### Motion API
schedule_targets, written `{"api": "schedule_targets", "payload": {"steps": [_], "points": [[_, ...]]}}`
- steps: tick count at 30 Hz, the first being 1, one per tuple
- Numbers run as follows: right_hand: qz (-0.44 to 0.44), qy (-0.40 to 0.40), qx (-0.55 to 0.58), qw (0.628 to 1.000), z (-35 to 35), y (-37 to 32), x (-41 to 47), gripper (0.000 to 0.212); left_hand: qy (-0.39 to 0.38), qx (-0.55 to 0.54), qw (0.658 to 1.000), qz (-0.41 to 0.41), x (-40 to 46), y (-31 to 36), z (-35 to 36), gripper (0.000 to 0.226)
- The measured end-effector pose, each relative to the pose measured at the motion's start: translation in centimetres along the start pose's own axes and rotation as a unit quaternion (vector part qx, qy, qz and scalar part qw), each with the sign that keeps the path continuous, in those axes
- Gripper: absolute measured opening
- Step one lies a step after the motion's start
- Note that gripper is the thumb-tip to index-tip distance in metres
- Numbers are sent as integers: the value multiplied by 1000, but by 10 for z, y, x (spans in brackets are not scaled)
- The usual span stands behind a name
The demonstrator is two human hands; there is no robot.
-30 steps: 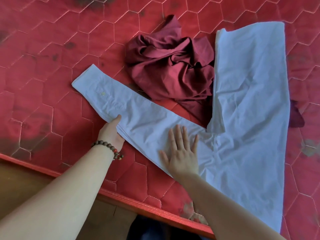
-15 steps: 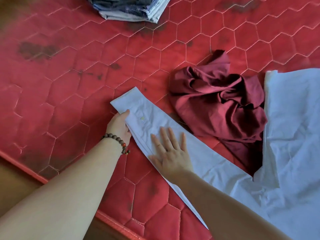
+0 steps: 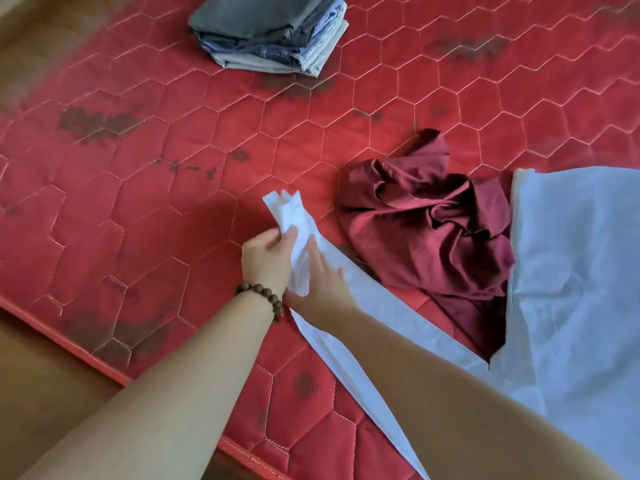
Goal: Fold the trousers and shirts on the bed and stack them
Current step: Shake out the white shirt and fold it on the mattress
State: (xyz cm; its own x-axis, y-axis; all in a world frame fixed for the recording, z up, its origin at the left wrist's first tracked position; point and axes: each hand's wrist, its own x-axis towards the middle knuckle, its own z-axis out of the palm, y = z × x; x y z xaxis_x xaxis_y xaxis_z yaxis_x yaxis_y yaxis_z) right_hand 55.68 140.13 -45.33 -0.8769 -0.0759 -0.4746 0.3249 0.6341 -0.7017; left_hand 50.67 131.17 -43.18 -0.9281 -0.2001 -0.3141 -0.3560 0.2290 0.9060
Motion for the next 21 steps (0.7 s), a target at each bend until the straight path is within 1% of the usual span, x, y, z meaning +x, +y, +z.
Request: {"api": "schedule_targets", "payload": {"steps": [1, 3, 4, 5, 6, 7, 9, 11, 12, 14, 16, 19, 20, 21], "points": [[12, 53, 83, 995, -6, -7, -6, 82, -16, 28, 999, 29, -10, 13, 7, 55], [7, 154, 201, 967, -22, -15, -21, 39, -50, 85, 991, 86, -31, 35, 21, 53], [3, 188, 262, 946, -32, -15, -29, 20, -74, 112, 984, 118, -43, 45, 29, 46], [6, 210, 326, 922, -45, -14, -39, 8, -105, 128, 976, 142, -55, 54, 36, 35], [19, 223, 375, 900, -58, -9, -49, 6, -146, 131, 969, 147, -68, 61, 42, 19], [43, 228, 413, 881, -72, -3, -61, 10, -182, 128, 964, 144, -82, 66, 47, 12], [86, 216, 497, 836, -101, 15, -88, 21, -238, 113, 955, 139, -111, 67, 57, 44], [73, 194, 574, 792, -130, 34, -121, 25, -274, 98, 944, 156, -142, 60, 68, 69], [63, 189, 599, 775, -144, 45, -139, 26, -286, 120, 935, 174, -158, 52, 74, 77], [60, 197, 628, 751, -169, 68, -177, 31, -296, 239, 899, 216, -188, 28, 88, 90], [54, 213, 647, 731, -192, 95, -216, 38, -298, 353, 857, 230, -219, 2, 100, 100], [26, 250, 648, 719, -224, 134, -272, 35, -306, 462, 799, 233, -256, -33, 117, 107], [22, 264, 647, 715, -234, 146, -290, 34, -303, 490, 783, 233, -266, -43, 123, 106], [19, 278, 647, 710, -243, 159, -307, 36, -298, 507, 778, 224, -275, -50, 128, 105]]}}
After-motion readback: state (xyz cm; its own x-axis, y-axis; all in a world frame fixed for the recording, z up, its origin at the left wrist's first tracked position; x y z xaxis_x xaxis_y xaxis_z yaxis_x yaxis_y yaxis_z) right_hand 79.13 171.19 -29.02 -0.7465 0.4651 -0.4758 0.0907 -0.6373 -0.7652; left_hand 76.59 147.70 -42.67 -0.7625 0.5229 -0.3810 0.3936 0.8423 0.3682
